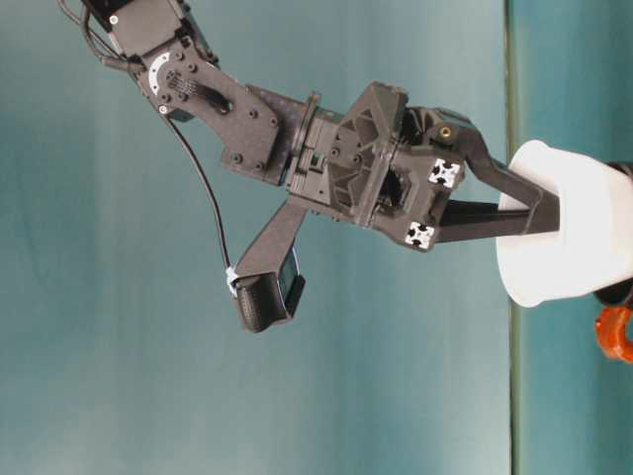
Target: Put the paper cup into the moved red handle cup holder.
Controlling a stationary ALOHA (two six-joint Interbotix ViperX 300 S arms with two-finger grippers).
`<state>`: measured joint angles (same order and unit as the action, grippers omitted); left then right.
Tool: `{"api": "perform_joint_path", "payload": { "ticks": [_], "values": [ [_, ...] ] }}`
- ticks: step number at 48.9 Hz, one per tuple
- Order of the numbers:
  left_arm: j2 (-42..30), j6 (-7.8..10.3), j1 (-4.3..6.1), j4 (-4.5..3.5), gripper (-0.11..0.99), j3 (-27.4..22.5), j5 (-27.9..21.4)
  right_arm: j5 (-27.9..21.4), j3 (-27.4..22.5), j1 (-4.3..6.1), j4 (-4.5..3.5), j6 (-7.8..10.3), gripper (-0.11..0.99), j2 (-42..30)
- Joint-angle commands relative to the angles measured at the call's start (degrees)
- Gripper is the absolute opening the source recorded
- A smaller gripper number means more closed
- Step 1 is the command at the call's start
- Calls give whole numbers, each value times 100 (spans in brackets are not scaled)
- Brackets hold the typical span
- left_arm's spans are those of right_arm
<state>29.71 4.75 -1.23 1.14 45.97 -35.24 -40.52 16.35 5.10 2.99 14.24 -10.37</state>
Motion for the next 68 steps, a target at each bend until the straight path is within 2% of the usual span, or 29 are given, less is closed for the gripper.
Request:
{"api": "perform_joint_path", "payload": {
  "ticks": [1,28,41,45,48,53,58,62,68],
  "values": [
    [35,0,9,9,88,-62,44,26,-53,-18,-44,-18,-10,26],
    [35,0,0,9,87,-62,44,53,-97,-18,-44,0,-10,0],
    [35,-9,0,9,87,-62,53,149,-97,-26,62,-9,-6,0],
    [35,-18,0,9,87,-62,44,176,-105,-35,88,-9,2,0],
    [35,-9,9,9,87,-53,44,185,-105,-53,97,0,12,0],
    [35,-9,9,9,87,-62,44,202,-97,-88,97,9,37,0],
    [26,-9,0,9,87,-53,44,264,-97,-114,88,18,70,0],
    [35,-9,9,9,87,-53,44,308,-97,-132,79,35,89,0],
    [35,-9,9,9,87,-53,44,316,-105,-132,79,26,85,9]
  ]
}}
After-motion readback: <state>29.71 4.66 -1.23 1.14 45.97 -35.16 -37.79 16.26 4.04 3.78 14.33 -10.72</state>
